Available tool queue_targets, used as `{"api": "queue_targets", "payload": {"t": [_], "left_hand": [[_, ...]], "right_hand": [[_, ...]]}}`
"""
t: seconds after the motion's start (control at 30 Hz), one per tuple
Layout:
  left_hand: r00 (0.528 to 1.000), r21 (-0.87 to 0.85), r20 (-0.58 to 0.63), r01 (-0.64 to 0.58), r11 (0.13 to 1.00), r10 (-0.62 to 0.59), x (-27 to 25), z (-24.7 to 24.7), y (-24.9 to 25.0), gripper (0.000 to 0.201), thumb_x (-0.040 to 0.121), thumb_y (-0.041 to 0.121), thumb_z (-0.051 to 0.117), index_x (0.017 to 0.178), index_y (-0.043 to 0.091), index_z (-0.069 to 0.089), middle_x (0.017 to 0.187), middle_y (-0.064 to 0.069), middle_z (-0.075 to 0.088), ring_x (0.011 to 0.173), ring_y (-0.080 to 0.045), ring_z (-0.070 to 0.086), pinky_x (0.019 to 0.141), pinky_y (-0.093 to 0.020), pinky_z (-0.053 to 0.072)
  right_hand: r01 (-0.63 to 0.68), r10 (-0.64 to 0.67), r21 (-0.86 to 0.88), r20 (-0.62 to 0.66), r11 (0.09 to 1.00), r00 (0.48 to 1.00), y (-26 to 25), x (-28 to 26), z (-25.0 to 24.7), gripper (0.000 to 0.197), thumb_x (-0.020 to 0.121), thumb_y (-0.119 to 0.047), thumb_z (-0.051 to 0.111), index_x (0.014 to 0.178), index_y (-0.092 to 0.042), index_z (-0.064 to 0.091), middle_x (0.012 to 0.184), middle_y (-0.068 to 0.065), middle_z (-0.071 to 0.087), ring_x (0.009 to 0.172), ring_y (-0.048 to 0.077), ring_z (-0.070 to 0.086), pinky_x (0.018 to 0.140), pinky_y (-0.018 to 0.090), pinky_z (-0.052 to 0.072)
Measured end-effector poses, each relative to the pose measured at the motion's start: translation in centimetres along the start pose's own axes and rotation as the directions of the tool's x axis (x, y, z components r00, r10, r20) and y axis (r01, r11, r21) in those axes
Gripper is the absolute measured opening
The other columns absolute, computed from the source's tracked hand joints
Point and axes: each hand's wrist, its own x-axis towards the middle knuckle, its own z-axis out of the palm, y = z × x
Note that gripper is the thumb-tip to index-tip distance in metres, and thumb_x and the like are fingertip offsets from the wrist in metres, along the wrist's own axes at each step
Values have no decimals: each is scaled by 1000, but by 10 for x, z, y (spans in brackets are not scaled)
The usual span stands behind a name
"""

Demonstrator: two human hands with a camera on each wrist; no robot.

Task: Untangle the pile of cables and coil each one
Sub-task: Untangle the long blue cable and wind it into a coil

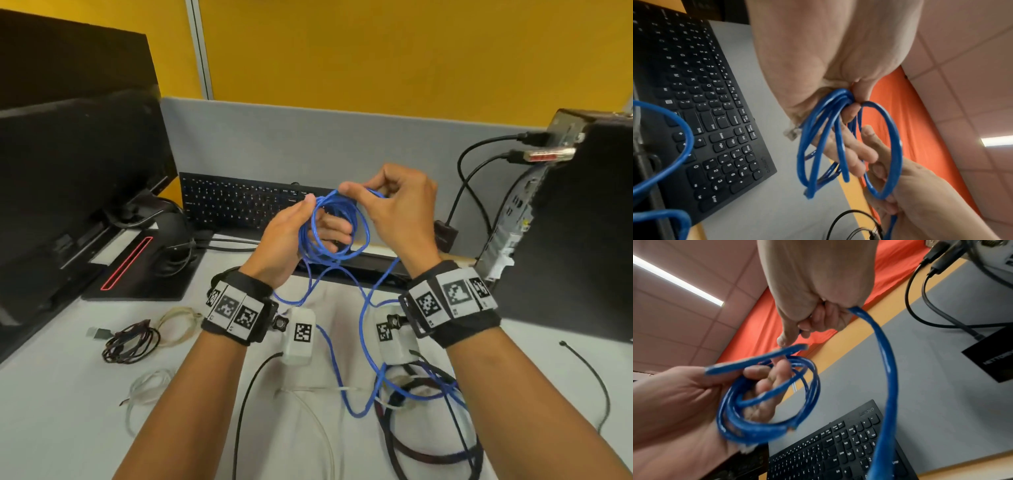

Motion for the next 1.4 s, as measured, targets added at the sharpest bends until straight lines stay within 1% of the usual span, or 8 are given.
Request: {"api": "queue_targets", "payload": {"t": [0.33,0.4,0.5,0.73,0.9,1.13,1.23,1.4], "left_hand": [[991,-213,-112,49,976,-75,-5,-21,35,38,105,37,44,73,17,48,47,12,20,38,-6,18,41,-20,27],[978,-304,-177,49,951,-107,-6,-28,39,39,105,36,45,69,19,45,46,12,21,37,-6,19,40,-21,23],[961,-400,-240,29,916,-135,-6,-32,40,44,105,36,43,64,21,42,43,11,22,36,-7,19,40,-22,21],[905,-333,-415,-51,942,-98,-6,-41,48,50,106,45,36,63,21,41,43,10,22,37,-8,17,40,-23,21],[931,70,-363,-14,997,38,-7,-27,47,47,107,40,40,66,18,38,46,7,22,39,-11,16,43,-30,15],[851,542,-405,-71,837,335,-5,-12,40,51,104,43,39,59,21,27,58,-6,22,55,-21,21,54,-47,24],[773,661,-458,-34,750,439,-3,-20,40,55,105,42,37,59,14,30,56,-10,28,56,-23,29,54,-51,33],[752,665,-473,-37,746,460,-6,-21,39,51,105,42,35,61,15,35,58,-6,32,59,-25,35,57,-51,40]], "right_hand": [[-23,20,78,37,997,999,2,14,10,36,79,-46,83,64,-19,66,45,-11,46,46,6,34,53,18,32],[-114,94,142,139,983,986,9,11,11,24,86,-41,79,75,-21,72,51,10,42,53,16,30,56,27,32],[-254,197,185,283,949,939,17,0,14,6,95,-27,71,97,-24,76,71,31,50,56,24,37,57,36,45],[-248,326,-211,621,945,713,20,-6,5,64,88,-41,76,142,-18,52,105,3,75,102,15,70,96,33,52],[-114,94,76,230,991,969,-15,20,-7,46,88,-37,78,125,-13,66,106,5,73,96,15,71,87,25,58],[68,-69,8,164,998,984,-41,29,-34,33,90,-42,75,86,-9,72,80,-1,71,72,12,65,69,24,54],[90,99,-313,539,945,837,-35,6,-33,38,82,-51,79,72,-16,70,62,-9,64,58,3,55,56,16,43],[321,496,-569,821,757,284,-18,-37,-14,33,76,-46,85,92,-18,79,65,-7,74,70,11,72,69,31,58]]}}
